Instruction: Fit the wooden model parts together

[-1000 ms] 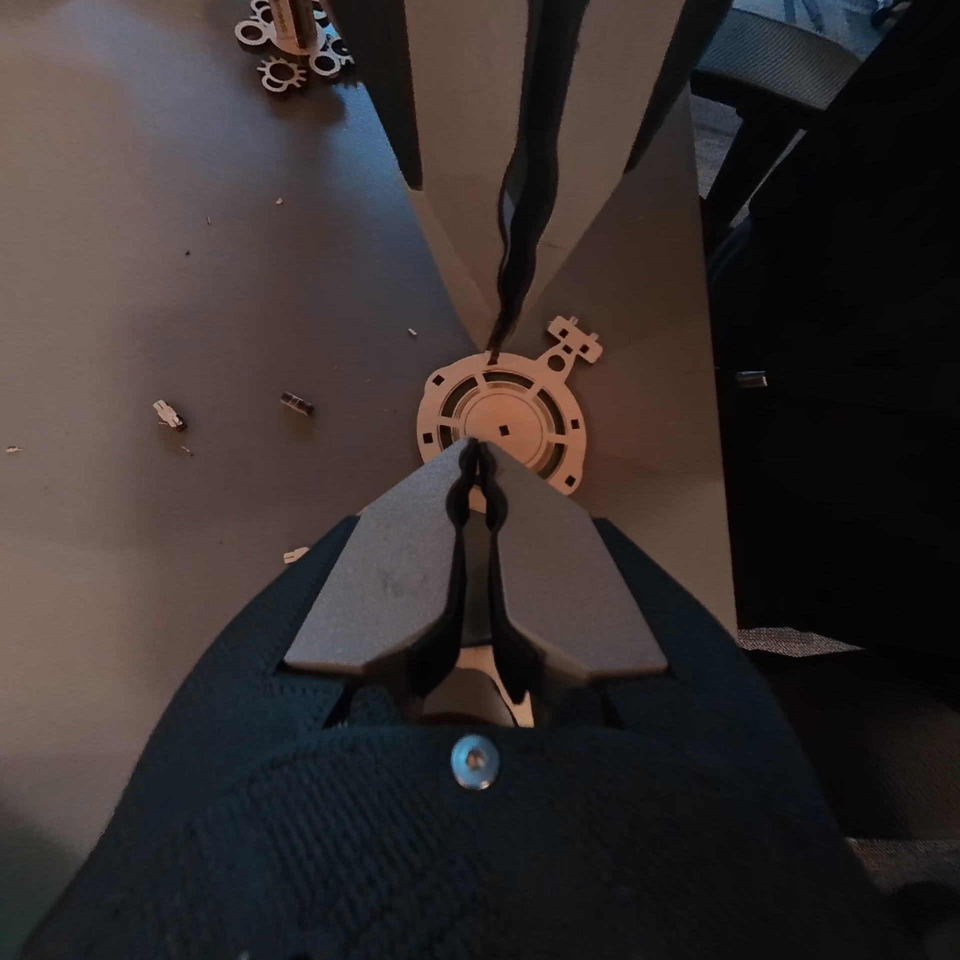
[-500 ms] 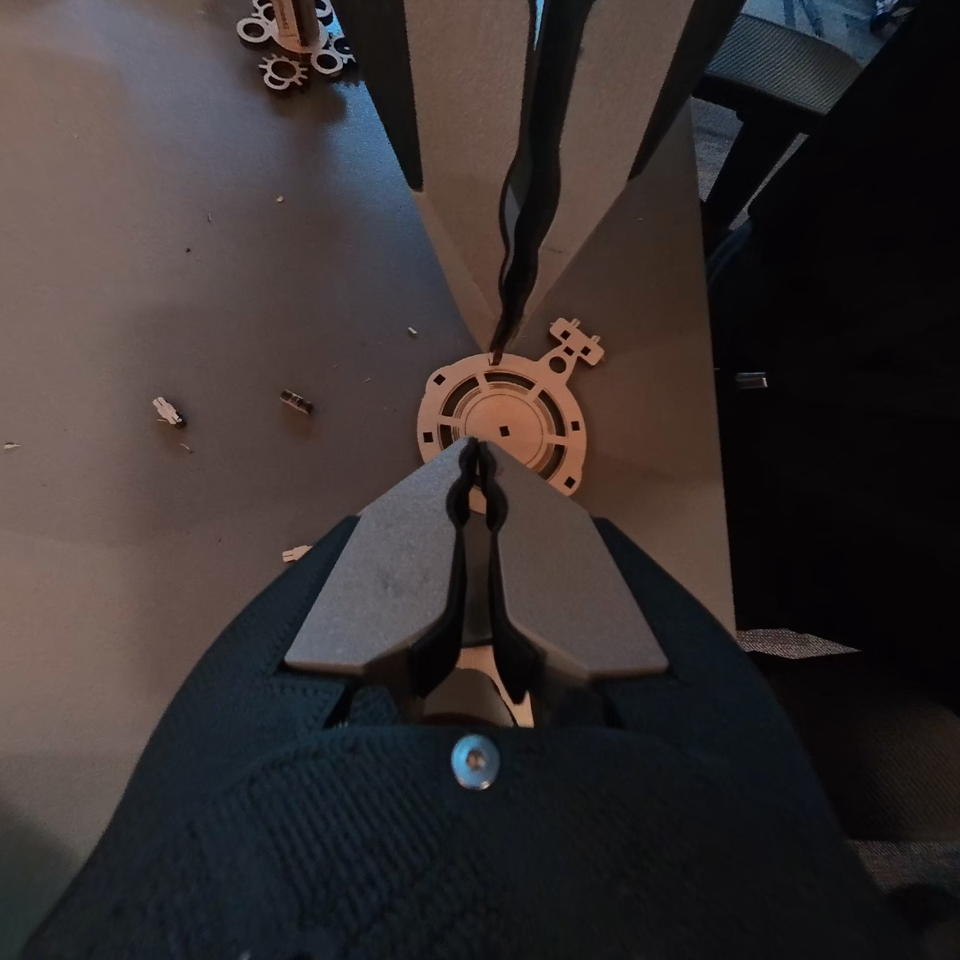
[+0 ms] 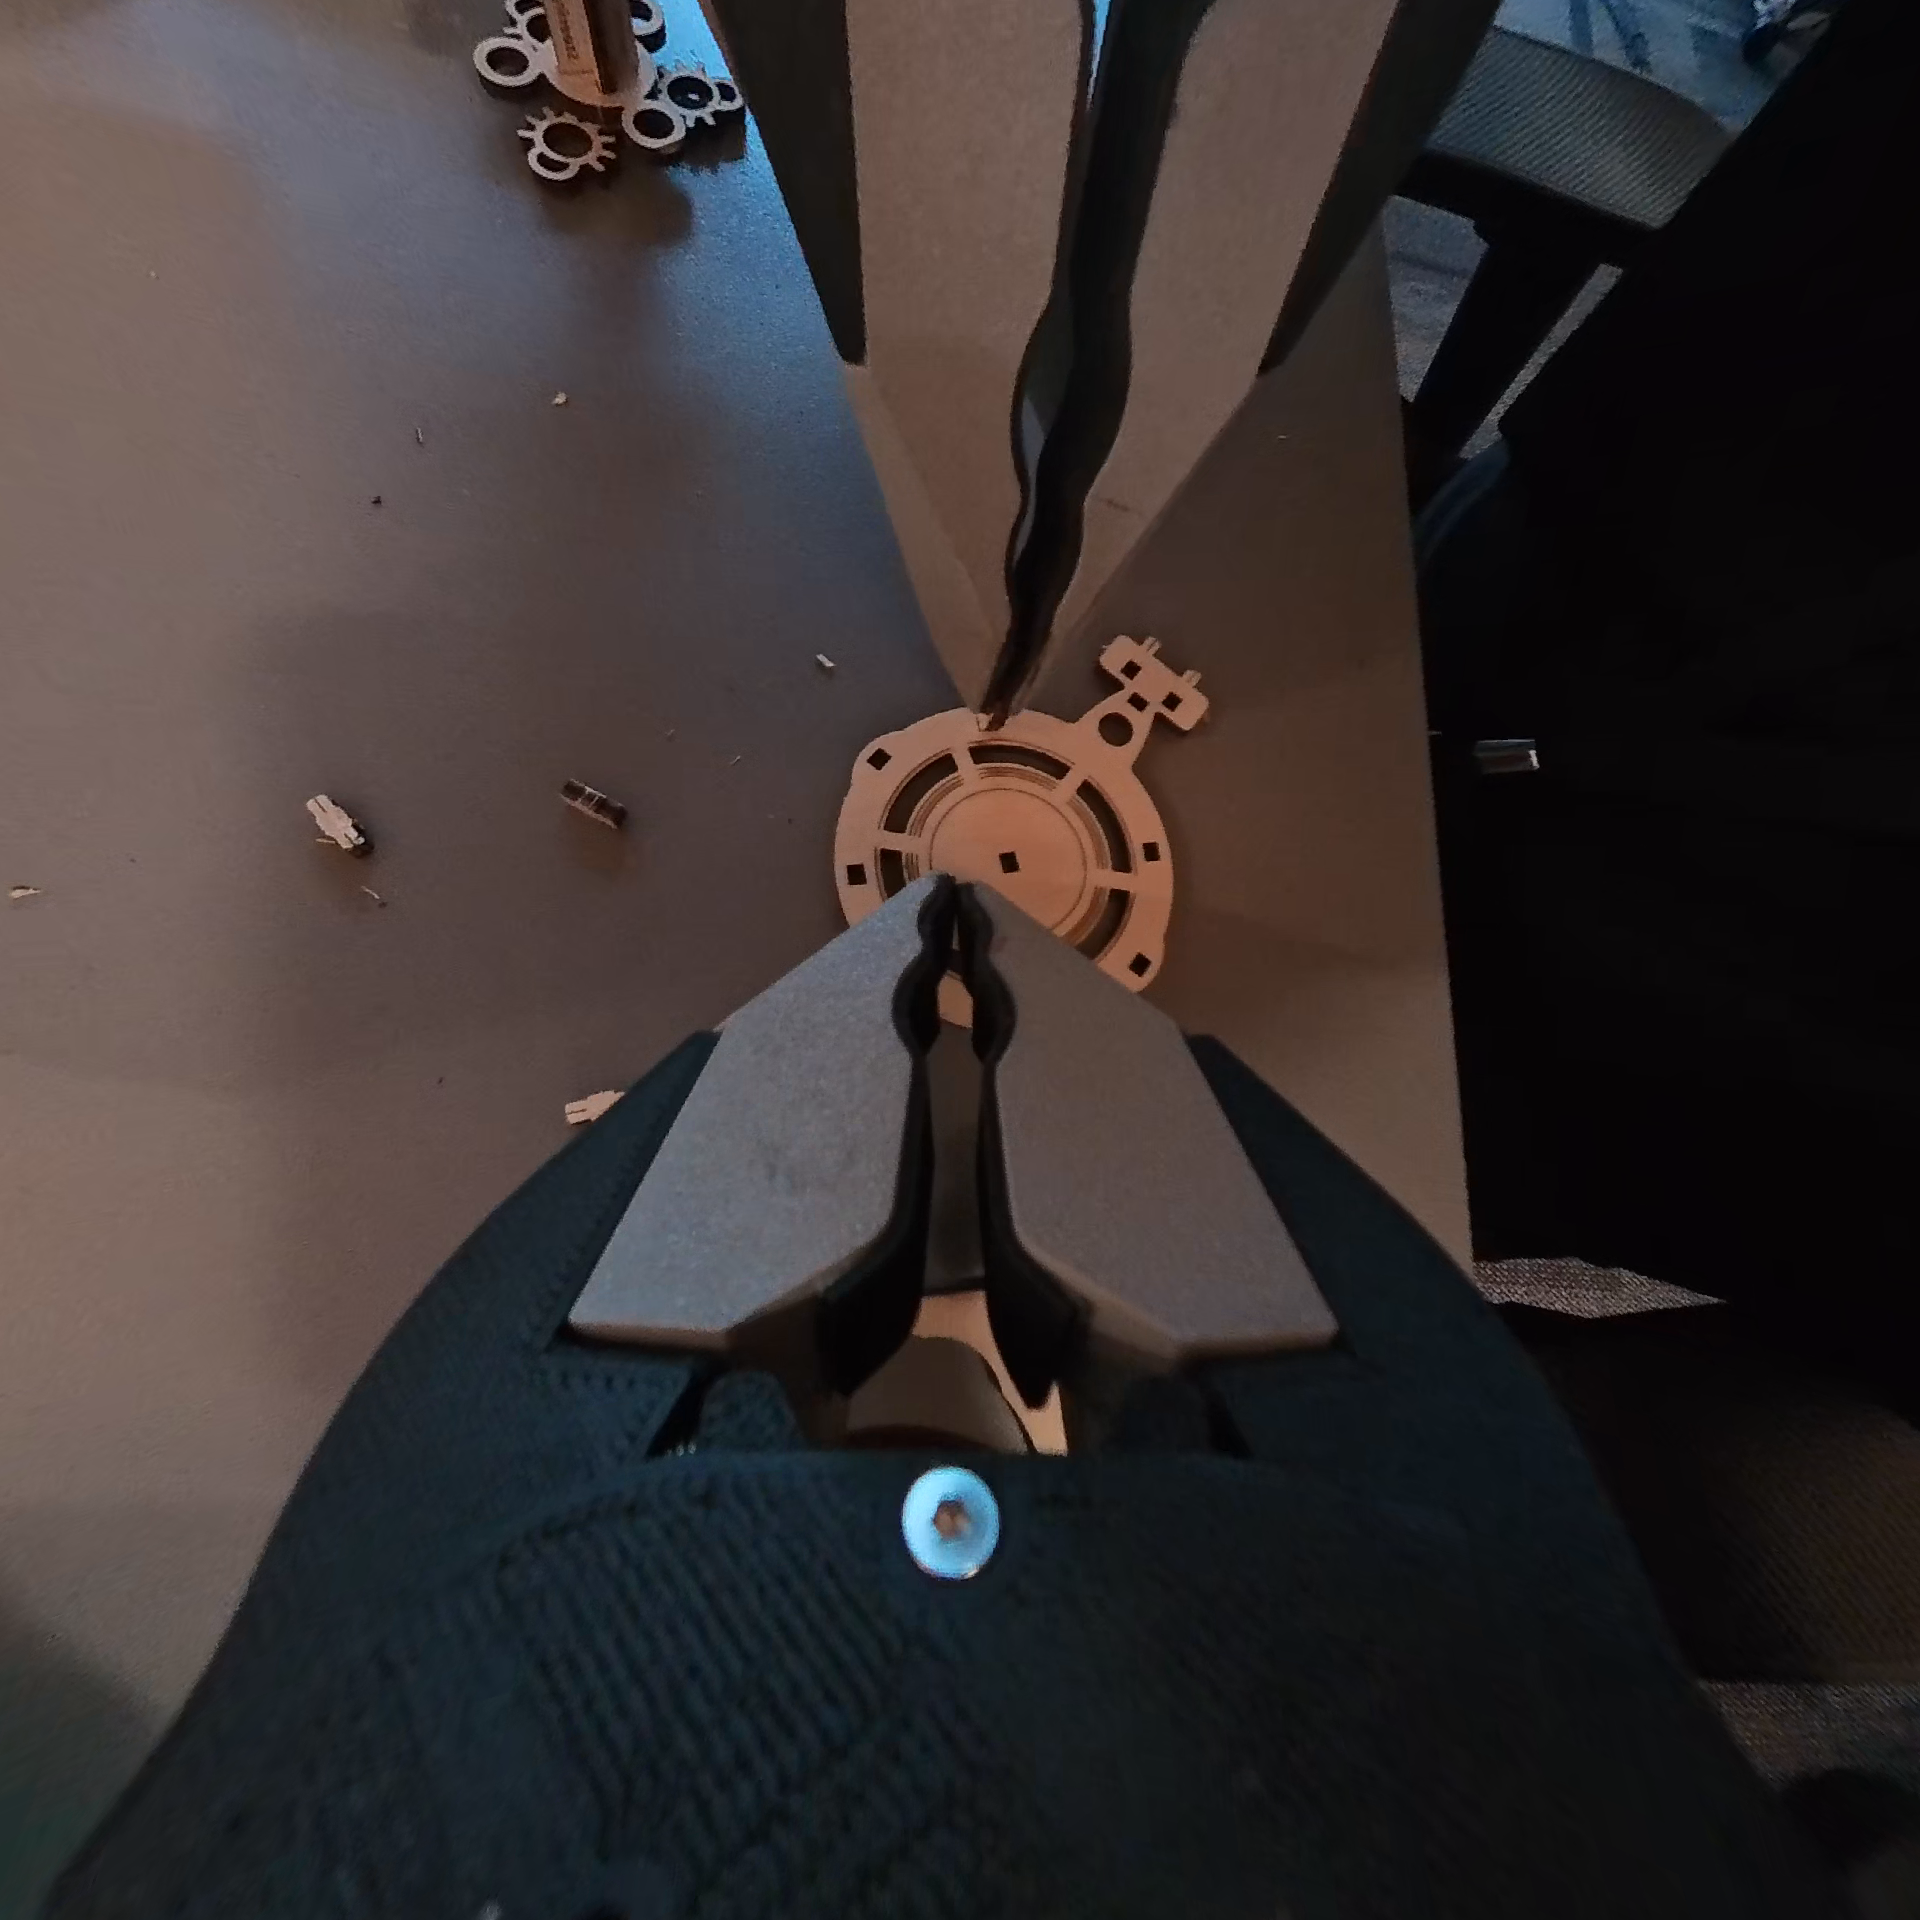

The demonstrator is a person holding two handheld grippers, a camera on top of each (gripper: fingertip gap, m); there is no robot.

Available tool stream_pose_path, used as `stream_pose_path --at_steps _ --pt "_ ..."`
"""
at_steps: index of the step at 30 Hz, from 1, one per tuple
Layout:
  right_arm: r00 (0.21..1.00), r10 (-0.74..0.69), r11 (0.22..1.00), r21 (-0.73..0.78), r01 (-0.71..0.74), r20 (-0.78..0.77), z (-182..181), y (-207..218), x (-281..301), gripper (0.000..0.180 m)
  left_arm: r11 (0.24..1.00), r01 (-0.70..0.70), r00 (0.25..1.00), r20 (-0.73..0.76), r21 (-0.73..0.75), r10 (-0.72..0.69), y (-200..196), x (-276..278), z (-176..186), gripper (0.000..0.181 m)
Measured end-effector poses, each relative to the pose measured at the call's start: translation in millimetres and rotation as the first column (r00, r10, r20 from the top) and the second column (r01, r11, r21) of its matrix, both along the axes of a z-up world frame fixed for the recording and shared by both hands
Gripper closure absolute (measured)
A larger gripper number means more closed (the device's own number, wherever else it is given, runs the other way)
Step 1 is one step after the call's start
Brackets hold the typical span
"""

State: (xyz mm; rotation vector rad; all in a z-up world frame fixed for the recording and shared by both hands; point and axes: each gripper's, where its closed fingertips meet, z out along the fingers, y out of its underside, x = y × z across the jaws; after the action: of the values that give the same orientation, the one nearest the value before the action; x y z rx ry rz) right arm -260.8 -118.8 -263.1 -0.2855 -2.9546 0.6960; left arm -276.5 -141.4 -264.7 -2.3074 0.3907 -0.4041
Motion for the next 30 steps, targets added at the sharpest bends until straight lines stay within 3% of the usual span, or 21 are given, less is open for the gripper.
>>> stream_pose_path --at_steps 6,9,12,24,30 --pt "1.0 -0.022 0.998 -0.051 0.022 -0.009 -1 1 0 0.18 1.0 -0.001 1.0 0.001 0.0 0.001 0 0 0 0.181" --pt "0.999 -0.029 1.0 0.004 0.029 -0.026 -11 12 -1 0.18 1.0 -0.002 1.0 0.004 -0.002 0.002 0 0 0 0.181" --pt "1.0 -0.021 0.995 -0.094 0.021 -0.004 -7 1 5 0.18 1.0 -0.003 1.0 0.006 -0.002 0.003 0 0 0 0.181" --pt "0.989 -0.145 0.969 -0.202 0.144 0.013 4 -3 -5 0.18 1.0 -0.003 1.0 0.01 -0.004 0.003 0 0 0 0.181" --pt "0.988 -0.156 0.964 -0.217 0.154 0.005 0 -7 -4 0.171 1.0 -0.003 1.0 0.012 -0.005 0.003 0 0 0 0.181"
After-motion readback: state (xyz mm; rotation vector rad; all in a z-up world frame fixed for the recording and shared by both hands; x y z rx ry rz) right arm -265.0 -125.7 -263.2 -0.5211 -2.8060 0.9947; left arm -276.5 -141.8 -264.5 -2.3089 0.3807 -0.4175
